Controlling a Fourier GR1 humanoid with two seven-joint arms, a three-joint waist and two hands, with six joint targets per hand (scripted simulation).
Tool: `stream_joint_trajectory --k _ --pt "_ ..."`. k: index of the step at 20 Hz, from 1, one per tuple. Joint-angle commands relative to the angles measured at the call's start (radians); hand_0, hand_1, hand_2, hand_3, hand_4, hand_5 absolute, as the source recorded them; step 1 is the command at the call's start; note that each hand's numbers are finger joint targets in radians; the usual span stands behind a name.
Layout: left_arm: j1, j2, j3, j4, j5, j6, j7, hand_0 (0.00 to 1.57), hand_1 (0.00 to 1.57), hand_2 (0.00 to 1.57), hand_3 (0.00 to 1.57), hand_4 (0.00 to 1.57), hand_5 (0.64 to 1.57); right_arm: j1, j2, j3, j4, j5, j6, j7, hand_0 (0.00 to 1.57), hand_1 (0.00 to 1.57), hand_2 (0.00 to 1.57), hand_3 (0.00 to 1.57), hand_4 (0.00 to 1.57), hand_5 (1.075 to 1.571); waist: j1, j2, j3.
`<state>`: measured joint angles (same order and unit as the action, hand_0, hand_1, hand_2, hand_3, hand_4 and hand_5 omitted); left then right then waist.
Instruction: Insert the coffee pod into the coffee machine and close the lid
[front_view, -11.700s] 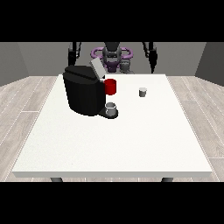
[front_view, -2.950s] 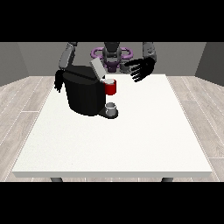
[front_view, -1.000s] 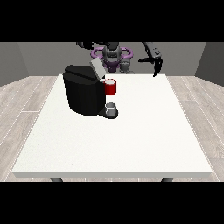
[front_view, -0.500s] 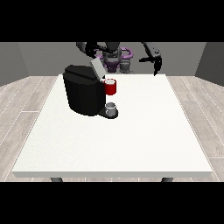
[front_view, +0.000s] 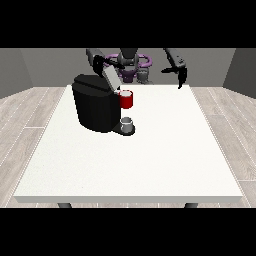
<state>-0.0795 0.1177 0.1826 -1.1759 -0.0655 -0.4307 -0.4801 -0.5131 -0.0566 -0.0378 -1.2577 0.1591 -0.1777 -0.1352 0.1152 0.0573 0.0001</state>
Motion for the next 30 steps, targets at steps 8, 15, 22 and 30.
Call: stream_joint_trajectory --k 8,15,22,30 --pt "-0.045 0.013 -0.011 -0.011 0.024 -0.001 0.042 0.00 0.00 0.00 0.00 0.38 1.571 -0.142 -0.082 -0.103 0.176 -0.046 0.036 -0.070 0.00 0.00 0.00 0.00 0.44 1.571 0.026 0.058 0.0000" --pt "-0.077 0.015 0.001 0.057 0.019 0.017 -0.051 0.00 0.00 0.00 0.00 0.35 1.571 -0.172 -0.016 -0.046 0.190 0.006 -0.034 -0.058 0.00 0.00 0.00 0.00 0.38 1.571 0.041 0.100 -0.0004" --pt "-0.113 0.028 0.006 0.061 0.066 -0.024 0.029 0.00 0.00 0.00 0.00 0.38 1.571 -0.198 0.001 -0.007 0.207 0.033 -0.024 -0.038 0.00 0.00 0.00 0.00 0.45 1.571 0.058 0.065 -0.0002" --pt "-0.127 0.042 0.003 0.135 0.051 -0.035 -0.003 0.00 0.00 0.00 0.00 0.37 1.571 -0.251 0.044 0.081 0.190 0.122 -0.097 0.056 0.00 0.00 0.00 0.00 0.37 1.571 0.070 0.067 -0.0009"
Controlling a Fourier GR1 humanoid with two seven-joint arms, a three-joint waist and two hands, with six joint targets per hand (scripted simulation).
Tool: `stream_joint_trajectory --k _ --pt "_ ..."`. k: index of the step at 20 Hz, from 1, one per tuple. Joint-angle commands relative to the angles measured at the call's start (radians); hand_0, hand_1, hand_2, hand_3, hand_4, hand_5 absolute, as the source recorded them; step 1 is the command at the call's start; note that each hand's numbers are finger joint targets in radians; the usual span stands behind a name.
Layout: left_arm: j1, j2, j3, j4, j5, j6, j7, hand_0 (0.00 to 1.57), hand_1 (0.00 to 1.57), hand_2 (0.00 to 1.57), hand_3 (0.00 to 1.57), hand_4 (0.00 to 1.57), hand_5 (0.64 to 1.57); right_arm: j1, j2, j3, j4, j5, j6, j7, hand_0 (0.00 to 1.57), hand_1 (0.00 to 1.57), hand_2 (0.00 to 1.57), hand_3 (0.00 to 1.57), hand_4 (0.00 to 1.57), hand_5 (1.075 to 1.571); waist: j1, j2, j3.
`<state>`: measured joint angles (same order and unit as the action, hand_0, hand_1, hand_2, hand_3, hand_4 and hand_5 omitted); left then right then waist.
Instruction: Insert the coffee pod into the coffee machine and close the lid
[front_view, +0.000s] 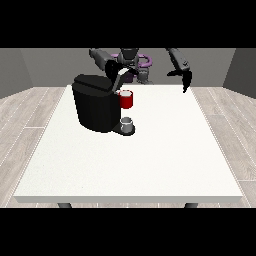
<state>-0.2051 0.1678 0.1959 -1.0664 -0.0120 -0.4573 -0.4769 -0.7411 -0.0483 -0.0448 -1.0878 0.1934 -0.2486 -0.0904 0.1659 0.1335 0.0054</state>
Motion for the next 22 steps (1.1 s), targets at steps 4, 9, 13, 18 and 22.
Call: stream_joint_trajectory --k 4,9,13,18,22 --pt "-0.008 0.030 -0.005 0.013 0.014 -0.055 -0.009 0.00 0.00 0.00 0.00 0.37 1.571 -0.093 0.029 0.082 0.062 0.111 -0.040 0.016 0.00 0.00 0.00 0.00 0.37 1.571 0.058 -0.006 -0.0058" --pt "-0.045 0.029 0.016 0.079 0.010 -0.024 -0.073 0.00 0.00 0.00 0.00 0.34 1.571 -0.206 0.032 0.074 0.076 0.105 0.000 0.012 0.00 0.00 0.00 0.00 0.37 1.571 0.027 0.043 -0.0059" --pt "0.007 -0.015 -0.035 0.046 -0.021 -0.012 -0.099 0.00 0.00 0.00 0.00 0.37 1.571 -0.193 0.047 0.083 0.100 0.090 0.011 -0.041 0.00 0.00 0.00 0.00 0.41 1.571 0.049 0.017 -0.0057" --pt "-0.016 -0.008 -0.042 0.105 -0.041 -0.011 -0.120 0.00 0.00 0.00 0.00 0.17 1.571 -0.079 0.048 0.261 0.055 -0.003 -0.030 -0.077 0.00 0.00 0.00 0.00 0.47 1.571 0.048 0.000 -0.0058" --pt "0.007 0.013 -0.032 0.110 -0.018 -0.047 -0.121 0.00 0.00 0.00 0.00 0.17 1.571 -0.067 0.048 0.314 0.059 0.005 0.036 -0.111 0.00 0.00 0.00 0.00 0.53 1.571 0.051 -0.017 -0.0057"
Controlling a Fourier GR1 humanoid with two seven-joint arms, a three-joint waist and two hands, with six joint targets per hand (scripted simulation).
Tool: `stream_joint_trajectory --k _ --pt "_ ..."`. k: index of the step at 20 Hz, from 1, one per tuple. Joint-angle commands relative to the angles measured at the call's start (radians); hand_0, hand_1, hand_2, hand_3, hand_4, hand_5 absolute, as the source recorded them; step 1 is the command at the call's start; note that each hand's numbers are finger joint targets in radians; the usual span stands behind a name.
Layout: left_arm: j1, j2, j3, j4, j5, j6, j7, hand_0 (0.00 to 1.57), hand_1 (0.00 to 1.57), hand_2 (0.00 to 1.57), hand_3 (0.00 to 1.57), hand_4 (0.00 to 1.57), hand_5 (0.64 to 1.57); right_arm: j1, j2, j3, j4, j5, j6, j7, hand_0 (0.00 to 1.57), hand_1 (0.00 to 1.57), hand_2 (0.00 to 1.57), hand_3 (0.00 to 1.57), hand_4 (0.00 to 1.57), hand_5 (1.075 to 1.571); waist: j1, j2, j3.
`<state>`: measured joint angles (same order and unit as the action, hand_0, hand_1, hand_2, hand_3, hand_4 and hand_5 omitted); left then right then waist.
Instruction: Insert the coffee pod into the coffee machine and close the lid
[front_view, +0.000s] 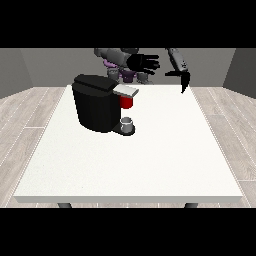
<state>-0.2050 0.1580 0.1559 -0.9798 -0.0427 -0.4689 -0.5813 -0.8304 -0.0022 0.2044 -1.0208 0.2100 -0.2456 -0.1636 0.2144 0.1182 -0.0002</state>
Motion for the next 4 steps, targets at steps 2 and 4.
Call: stream_joint_trajectory --k 2,4 --pt "-0.005 -0.028 -0.029 -0.006 -0.020 0.017 -0.007 0.00 0.00 0.00 0.00 0.17 1.571 0.109 0.002 0.146 -0.021 -0.052 0.057 -0.127 0.00 0.00 0.00 0.00 0.49 1.571 0.021 0.007 0.0005" --pt "-0.018 -0.014 -0.019 0.045 -0.027 0.012 -0.048 0.00 0.00 0.00 0.00 0.17 1.571 0.231 0.002 0.269 -0.113 -0.152 0.016 -0.166 0.00 0.00 0.00 0.00 0.46 1.571 0.008 0.008 0.0002"
